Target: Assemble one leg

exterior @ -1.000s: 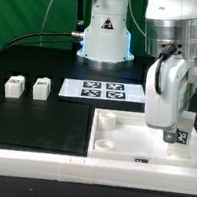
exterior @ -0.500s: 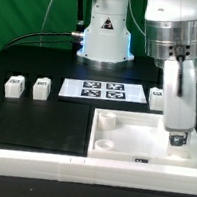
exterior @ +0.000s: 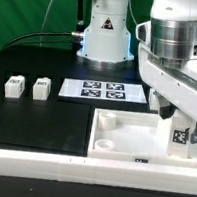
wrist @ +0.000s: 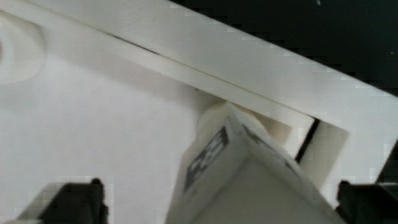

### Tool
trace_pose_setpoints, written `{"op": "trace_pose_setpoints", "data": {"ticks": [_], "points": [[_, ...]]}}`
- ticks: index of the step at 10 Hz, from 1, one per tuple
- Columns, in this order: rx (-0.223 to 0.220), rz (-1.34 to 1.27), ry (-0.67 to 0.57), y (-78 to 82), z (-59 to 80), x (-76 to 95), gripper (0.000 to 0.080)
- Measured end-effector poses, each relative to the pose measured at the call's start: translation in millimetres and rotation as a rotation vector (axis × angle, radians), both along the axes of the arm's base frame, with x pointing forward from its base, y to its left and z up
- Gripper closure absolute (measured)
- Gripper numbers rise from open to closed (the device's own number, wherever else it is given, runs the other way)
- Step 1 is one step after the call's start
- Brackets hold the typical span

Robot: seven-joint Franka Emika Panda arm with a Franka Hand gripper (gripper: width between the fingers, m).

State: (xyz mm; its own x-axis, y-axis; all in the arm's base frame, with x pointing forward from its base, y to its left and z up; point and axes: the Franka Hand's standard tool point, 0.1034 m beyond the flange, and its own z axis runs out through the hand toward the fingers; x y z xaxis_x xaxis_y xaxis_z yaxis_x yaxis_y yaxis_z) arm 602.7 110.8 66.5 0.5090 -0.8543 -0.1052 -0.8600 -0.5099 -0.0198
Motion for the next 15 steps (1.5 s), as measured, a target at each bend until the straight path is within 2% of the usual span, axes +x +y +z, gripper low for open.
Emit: {"op": "trace_pose_setpoints", "data": {"ticks": [2, 6, 9, 11, 12, 15], "points": [[-0.014, 0.245, -0.02, -1.1, -0.3, -0.3, 0.015], [-0.009, 0.654, -0.053, -4.0, -0.2, 0.3, 0.015], [-0.006, 0.731, -0.061, -5.2, 0.0, 1.0, 0.015], [-0.006, 0.73, -0.061, -5.3, 0.1, 1.1, 0.0409], [-0.006, 0.73, -0.061, -5.4, 0.1, 1.1, 0.051], [-0.006, 0.719, -0.061, -5.3, 0.0, 1.1, 0.051]]}}
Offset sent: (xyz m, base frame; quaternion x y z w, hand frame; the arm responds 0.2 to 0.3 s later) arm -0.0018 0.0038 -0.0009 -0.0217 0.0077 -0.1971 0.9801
